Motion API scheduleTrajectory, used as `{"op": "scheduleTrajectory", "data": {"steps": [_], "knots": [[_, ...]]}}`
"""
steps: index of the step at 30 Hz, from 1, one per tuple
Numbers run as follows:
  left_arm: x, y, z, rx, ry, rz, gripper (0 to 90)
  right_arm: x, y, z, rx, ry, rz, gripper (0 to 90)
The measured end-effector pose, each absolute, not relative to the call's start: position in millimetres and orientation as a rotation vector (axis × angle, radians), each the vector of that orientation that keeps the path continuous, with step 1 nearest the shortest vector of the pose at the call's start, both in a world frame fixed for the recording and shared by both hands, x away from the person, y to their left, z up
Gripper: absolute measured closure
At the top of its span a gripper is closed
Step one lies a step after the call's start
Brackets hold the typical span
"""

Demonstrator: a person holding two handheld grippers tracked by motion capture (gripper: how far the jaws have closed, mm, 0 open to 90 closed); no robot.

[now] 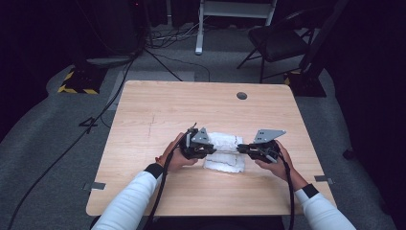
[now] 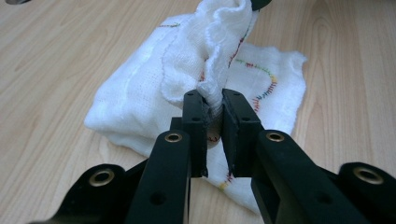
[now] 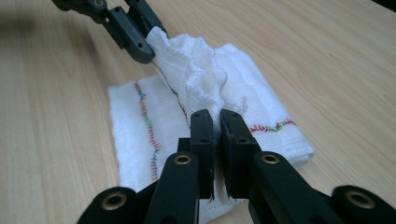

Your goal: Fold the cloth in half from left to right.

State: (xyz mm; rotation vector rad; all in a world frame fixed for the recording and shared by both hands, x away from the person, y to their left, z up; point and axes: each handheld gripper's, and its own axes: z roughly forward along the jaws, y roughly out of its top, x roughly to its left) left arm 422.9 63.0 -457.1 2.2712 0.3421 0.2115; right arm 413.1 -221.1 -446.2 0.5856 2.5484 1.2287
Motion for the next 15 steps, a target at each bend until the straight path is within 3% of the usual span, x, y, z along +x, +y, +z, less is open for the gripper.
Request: {"op": "scheduleTrajectory", "data": {"steps": [15], "knots": [[402.5, 70.8, -468.4, 2.333, 0.306, 0.206, 80.4, 396.2, -220.3, -467.4, 0.528, 2.682, 1.138, 81.9]]}}
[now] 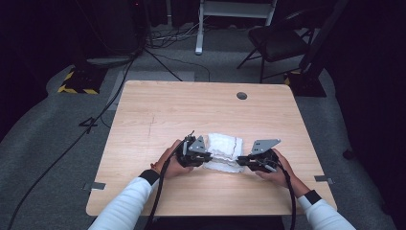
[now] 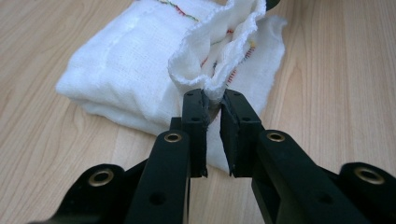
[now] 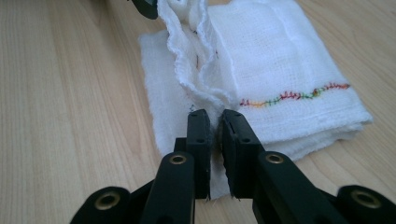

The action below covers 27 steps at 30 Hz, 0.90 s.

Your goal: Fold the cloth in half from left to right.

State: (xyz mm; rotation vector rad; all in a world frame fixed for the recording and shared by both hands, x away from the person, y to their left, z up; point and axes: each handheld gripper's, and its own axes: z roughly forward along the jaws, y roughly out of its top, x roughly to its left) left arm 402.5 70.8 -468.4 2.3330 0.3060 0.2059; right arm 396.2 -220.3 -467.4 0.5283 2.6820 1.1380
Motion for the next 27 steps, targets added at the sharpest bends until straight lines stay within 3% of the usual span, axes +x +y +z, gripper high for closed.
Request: {"op": "scheduleTrajectory", "data": {"steps": [17, 24, 27], "knots": [[396.3, 69.3, -484.3, 2.417, 0.294, 0.158, 83.8, 389.2, -225.6, -480.1, 0.533, 2.73, 1.097, 82.6], [397.1, 78.7, -483.6, 2.396, 0.332, 0.159, 80.4, 386.9, -228.1, -482.3, 0.535, 2.732, 1.078, 79.7], [397.5, 82.6, -479.2, 2.377, 0.355, 0.202, 74.6, 385.5, -233.8, -477.6, 0.54, 2.706, 1.085, 79.3]]}}
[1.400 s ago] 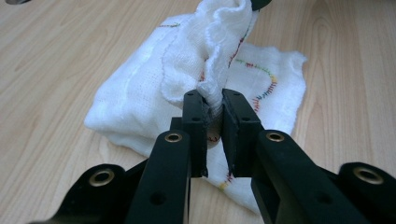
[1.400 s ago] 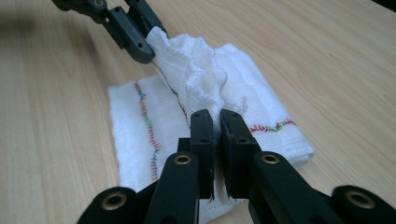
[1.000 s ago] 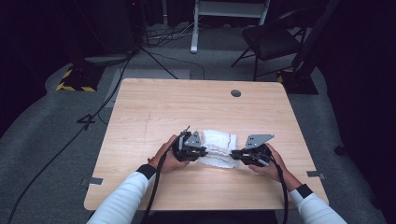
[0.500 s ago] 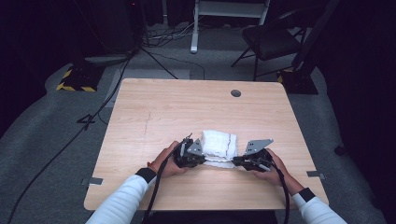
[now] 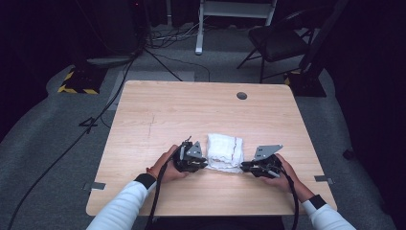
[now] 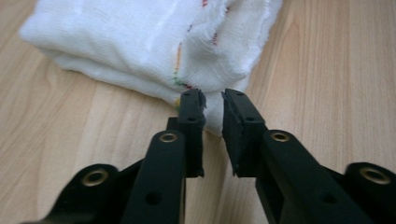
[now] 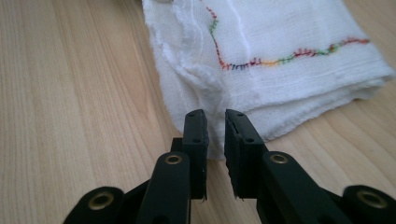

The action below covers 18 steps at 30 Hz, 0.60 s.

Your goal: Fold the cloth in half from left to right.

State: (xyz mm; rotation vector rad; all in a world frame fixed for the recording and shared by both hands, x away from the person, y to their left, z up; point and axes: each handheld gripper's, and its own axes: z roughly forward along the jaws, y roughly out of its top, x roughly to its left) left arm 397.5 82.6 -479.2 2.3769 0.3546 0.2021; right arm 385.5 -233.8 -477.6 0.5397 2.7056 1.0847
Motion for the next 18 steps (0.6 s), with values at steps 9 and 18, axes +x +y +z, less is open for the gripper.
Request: {"op": "scheduleTrajectory", "data": {"steps": [9, 18], "knots": [[413.2, 66.4, -463.4, 2.287, 0.506, 0.312, 42.7, 396.1, -231.4, -461.9, 0.624, 2.574, 1.137, 60.6], [412.0, 46.1, -476.9, 2.391, 0.465, 0.289, 29.8, 396.9, -211.5, -474.9, 0.611, 2.624, 1.059, 48.6]]}}
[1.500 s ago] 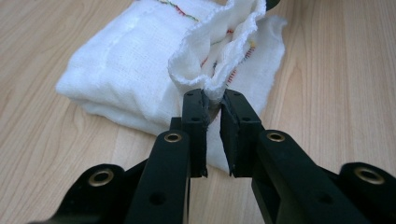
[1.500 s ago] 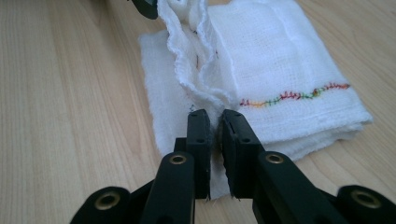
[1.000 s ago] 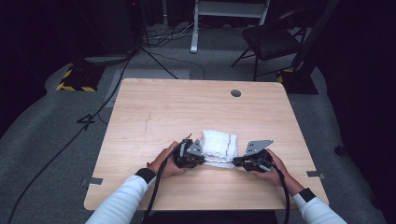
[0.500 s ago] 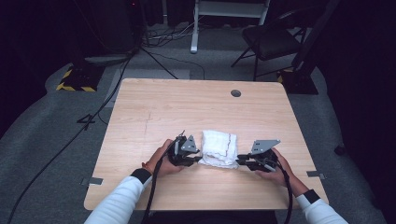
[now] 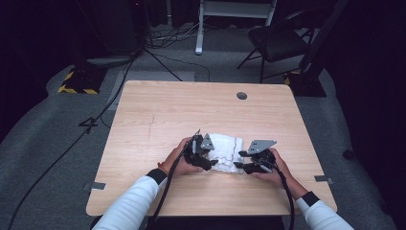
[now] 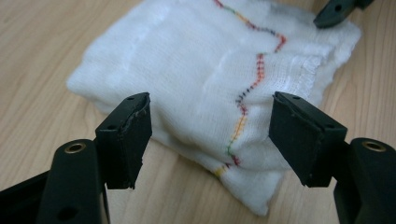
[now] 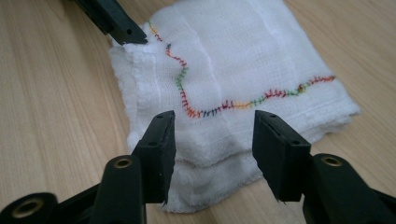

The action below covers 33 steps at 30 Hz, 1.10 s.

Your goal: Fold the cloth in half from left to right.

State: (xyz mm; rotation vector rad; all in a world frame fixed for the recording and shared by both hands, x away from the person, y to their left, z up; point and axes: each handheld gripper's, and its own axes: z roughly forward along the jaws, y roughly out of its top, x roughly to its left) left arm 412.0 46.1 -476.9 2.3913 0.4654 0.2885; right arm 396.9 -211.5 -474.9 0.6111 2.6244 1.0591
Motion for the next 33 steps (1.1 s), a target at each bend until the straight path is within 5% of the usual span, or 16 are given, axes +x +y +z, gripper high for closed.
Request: {"op": "scheduleTrajectory", "data": {"steps": [17, 33], "knots": [[403.2, 63.7, -479.1, 2.446, 0.491, 0.414, 22.0, 393.5, -212.1, -482.7, 0.616, 2.644, 0.915, 33.5], [395.1, 73.2, -461.3, 2.421, 0.471, 0.474, 20.0, 391.3, -214.4, -467.3, 0.575, 2.603, 0.964, 34.1]]}}
